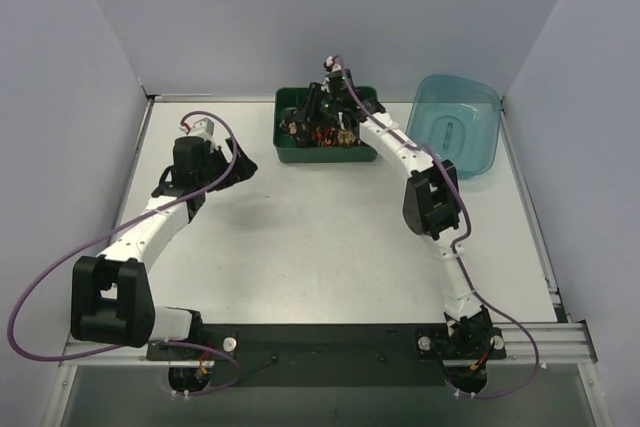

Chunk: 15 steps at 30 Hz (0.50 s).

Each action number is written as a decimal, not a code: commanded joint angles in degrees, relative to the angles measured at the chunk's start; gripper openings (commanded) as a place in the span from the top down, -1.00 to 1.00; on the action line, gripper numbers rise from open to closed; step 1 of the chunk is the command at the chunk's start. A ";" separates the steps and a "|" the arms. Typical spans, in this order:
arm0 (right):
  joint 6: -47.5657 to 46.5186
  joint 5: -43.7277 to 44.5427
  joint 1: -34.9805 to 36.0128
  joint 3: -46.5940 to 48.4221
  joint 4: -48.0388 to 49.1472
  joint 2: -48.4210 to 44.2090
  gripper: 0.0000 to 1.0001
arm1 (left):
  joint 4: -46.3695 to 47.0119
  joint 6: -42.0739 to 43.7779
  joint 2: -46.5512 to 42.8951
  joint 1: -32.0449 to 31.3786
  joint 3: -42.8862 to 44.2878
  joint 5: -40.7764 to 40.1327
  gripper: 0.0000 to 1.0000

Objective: Roll the ties
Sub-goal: Place the tie in the storage box.

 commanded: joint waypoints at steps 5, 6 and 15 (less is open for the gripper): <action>8.83 9.95 1.20 5.28 7.47 4.29 1.00 | -2.05 1.83 -1.89 0.01 2.27 -3.23 -0.94; 9.45 10.22 1.28 5.54 8.52 4.99 1.00 | -2.14 1.83 -2.06 0.01 2.19 -3.32 -0.95; 11.75 19.62 3.83 7.74 10.38 8.86 1.00 | -4.16 2.44 -1.97 0.01 2.36 -5.16 -0.95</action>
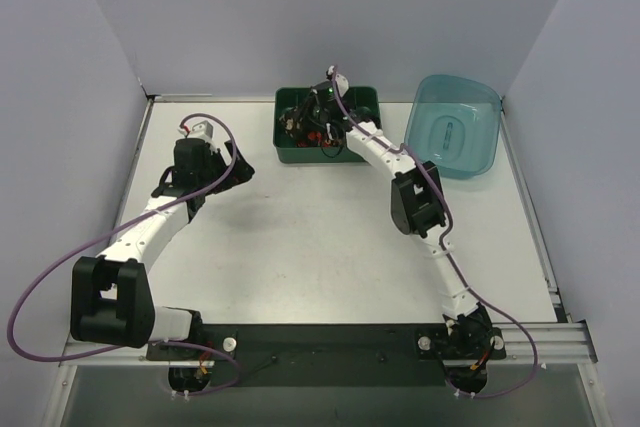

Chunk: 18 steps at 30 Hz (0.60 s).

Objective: Roll the ties
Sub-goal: Place the tie in the storage box.

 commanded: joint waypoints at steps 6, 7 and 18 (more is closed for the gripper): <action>-4.34 8.41 3.60 6.60 -1.52 2.27 1.00 | -2.33 1.44 -2.39 0.01 2.19 -3.47 -0.95; -6.18 8.86 4.47 6.60 -2.15 2.27 1.00 | -2.24 1.44 -2.22 0.01 2.19 -3.47 -0.95; -6.20 11.59 6.15 2.99 -10.85 1.57 1.00 | -3.12 1.44 -2.04 0.01 2.45 -3.99 -0.94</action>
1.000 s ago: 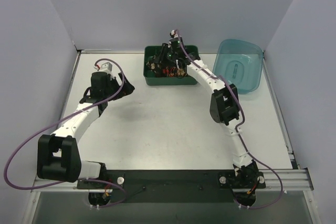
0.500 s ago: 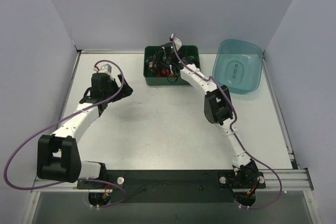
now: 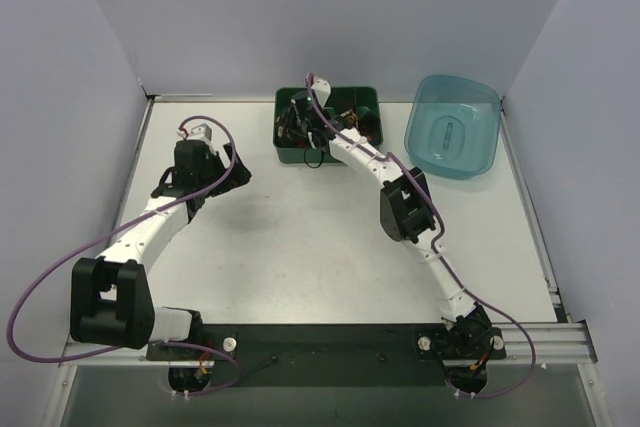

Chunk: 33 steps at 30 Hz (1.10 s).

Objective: Roll the ties
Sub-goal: Place the tie in the storage box.

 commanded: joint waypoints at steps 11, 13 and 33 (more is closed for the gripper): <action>-1.04 -2.13 0.51 -9.57 -11.99 -5.27 1.00 | -0.28 0.70 -1.23 0.01 2.27 -1.42 -0.94; -1.92 -2.13 0.69 -10.36 -13.31 -5.97 1.00 | -0.19 0.70 -1.23 0.01 2.27 -1.42 -0.95; -13.43 2.62 5.78 -9.22 -19.82 -5.28 1.00 | 0.33 0.52 -0.35 0.01 2.10 -2.03 -0.95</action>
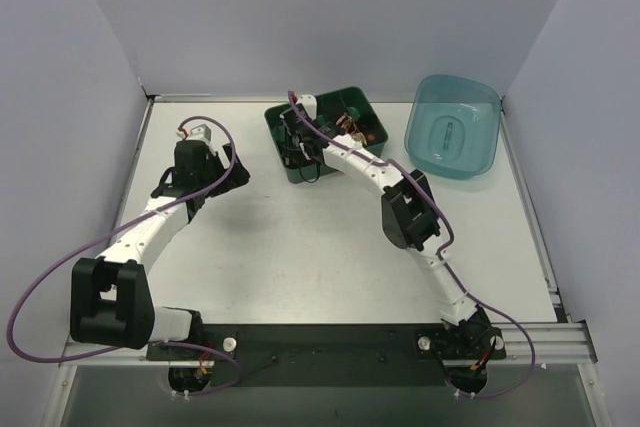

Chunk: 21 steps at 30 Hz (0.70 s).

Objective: Roll the ties
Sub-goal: Place the tie in the storage box.

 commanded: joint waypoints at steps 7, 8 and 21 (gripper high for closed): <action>-4.92 -3.53 2.34 0.39 -9.11 3.08 0.82 | 1.25 0.21 0.22 0.01 2.27 -0.76 -0.95; -5.27 -4.24 2.34 0.04 -9.11 2.99 0.70 | 1.43 0.21 0.40 0.01 2.36 -0.76 -0.95; -6.50 -7.58 2.43 -2.77 -8.32 -3.24 -0.07 | 2.92 -0.05 2.15 0.01 3.15 0.03 -0.95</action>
